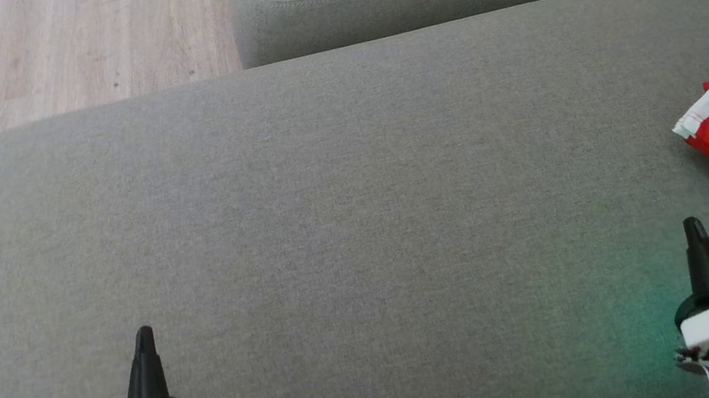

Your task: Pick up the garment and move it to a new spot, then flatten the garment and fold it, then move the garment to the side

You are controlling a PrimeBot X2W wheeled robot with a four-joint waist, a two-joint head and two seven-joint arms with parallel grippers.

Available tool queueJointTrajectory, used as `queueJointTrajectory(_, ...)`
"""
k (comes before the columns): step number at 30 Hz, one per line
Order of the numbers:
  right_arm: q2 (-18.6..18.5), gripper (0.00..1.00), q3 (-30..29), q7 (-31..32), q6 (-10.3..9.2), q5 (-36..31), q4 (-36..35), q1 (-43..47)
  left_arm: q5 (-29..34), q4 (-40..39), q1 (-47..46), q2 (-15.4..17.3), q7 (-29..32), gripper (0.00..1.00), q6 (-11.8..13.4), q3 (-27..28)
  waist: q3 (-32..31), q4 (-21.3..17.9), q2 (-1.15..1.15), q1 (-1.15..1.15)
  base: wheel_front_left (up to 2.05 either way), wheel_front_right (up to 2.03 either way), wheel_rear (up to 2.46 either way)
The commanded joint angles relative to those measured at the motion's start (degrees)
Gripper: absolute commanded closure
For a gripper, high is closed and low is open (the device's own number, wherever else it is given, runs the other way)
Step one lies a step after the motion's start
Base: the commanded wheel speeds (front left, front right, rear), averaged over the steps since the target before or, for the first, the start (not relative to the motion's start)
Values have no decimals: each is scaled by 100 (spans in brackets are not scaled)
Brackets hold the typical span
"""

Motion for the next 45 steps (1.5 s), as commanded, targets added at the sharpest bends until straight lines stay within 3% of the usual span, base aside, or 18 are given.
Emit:
queueJointTrajectory(1,-25,100,28,39,-2,201,-217,-342,-180,-156,-312,98,35,100,-66,154,1,-5,0,0,0,0,0)
queueJointTrajectory(45,-41,100,-166,769,-4,3317,-259,-635,-3109,162,-732,109,768,100,-544,668,18,-143,0,0,0,0,0)
